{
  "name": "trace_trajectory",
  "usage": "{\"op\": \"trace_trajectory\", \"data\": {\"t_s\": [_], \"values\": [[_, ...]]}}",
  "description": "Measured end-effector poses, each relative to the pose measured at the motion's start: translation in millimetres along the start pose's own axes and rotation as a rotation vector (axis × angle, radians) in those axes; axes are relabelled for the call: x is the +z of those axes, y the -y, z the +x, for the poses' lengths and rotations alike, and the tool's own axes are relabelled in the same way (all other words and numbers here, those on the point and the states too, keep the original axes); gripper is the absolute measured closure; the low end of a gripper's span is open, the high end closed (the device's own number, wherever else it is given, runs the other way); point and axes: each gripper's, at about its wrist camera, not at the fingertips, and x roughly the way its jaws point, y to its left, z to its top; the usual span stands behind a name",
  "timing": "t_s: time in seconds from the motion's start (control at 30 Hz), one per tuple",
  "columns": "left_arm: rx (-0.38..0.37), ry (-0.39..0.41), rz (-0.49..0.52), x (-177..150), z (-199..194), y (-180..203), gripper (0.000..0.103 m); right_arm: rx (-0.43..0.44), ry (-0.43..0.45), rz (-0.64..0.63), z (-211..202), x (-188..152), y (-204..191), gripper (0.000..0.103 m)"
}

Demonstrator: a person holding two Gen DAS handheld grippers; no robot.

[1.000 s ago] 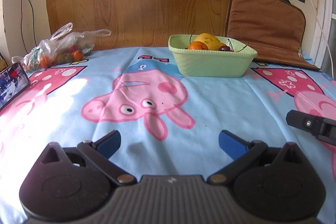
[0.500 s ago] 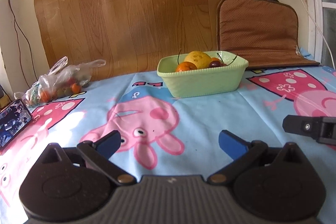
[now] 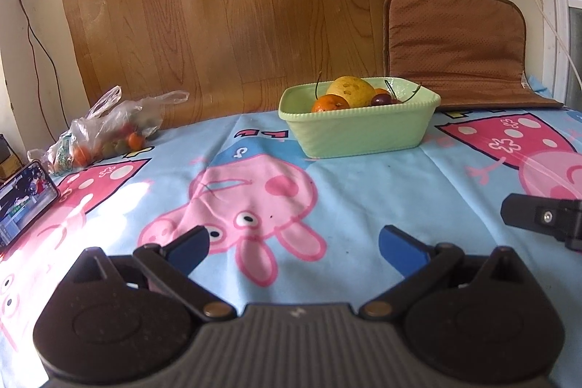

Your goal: Organize fruits

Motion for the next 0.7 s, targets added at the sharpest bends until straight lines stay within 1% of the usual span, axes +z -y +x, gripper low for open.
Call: {"op": "trace_trajectory", "data": {"t_s": [0.33,0.7], "values": [[0.035,0.005,0.015,0.1,-0.4,2.0,0.000,0.014,0.005,0.013,-0.2,0.0,2.3,0.028],[0.038,0.006,0.018,-0.2,-0.7,1.8,0.000,0.013,0.007,0.015,-0.4,0.1,2.5,0.027]]}}
